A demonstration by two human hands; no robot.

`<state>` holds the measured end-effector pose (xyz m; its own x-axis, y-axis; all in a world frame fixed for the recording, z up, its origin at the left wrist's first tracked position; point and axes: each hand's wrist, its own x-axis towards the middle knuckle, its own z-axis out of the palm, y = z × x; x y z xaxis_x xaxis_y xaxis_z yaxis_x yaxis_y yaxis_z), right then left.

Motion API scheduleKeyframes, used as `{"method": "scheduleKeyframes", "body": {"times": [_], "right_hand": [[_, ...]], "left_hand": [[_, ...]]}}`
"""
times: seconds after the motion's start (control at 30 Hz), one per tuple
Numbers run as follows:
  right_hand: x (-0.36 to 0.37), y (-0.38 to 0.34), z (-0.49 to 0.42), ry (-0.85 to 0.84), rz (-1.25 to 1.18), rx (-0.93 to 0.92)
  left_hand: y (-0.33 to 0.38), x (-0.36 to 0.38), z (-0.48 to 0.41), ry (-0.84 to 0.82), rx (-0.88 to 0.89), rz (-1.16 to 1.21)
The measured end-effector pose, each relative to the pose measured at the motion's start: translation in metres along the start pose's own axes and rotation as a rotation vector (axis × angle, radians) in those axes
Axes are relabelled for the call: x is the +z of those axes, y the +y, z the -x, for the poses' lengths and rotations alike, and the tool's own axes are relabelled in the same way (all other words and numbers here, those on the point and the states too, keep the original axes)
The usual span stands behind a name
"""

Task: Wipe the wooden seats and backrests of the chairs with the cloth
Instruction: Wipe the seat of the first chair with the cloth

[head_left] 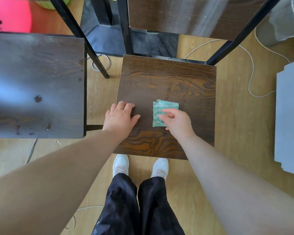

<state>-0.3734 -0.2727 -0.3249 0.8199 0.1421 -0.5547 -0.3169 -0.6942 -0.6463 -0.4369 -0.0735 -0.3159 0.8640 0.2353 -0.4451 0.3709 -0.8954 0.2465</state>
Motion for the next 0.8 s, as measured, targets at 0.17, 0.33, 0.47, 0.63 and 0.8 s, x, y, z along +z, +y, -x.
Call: {"method": "scheduleKeyframes", "body": {"times": [0.17, 0.33, 0.47, 0.63, 0.8], "right_hand": [[-0.003, -0.002, -0.004, 0.187, 0.184, -0.13], [0.005, -0.003, -0.011, 0.109, 0.301, -0.159], [0.017, 0.002, -0.011, 0.111, 0.478, -0.193], [0.026, 0.007, -0.011, 0.181, 0.473, -0.276], [0.01, -0.007, -0.025, 0.281, 0.268, -0.268]], "left_hand": [[-0.006, -0.001, -0.003, -0.003, 0.011, 0.011], [-0.009, -0.001, -0.007, 0.001, 0.011, 0.015], [-0.009, 0.0, -0.013, 0.007, 0.013, 0.007], [-0.01, 0.002, -0.021, 0.016, 0.06, -0.083], [-0.007, -0.003, -0.03, 0.046, 0.108, -0.199]]}}
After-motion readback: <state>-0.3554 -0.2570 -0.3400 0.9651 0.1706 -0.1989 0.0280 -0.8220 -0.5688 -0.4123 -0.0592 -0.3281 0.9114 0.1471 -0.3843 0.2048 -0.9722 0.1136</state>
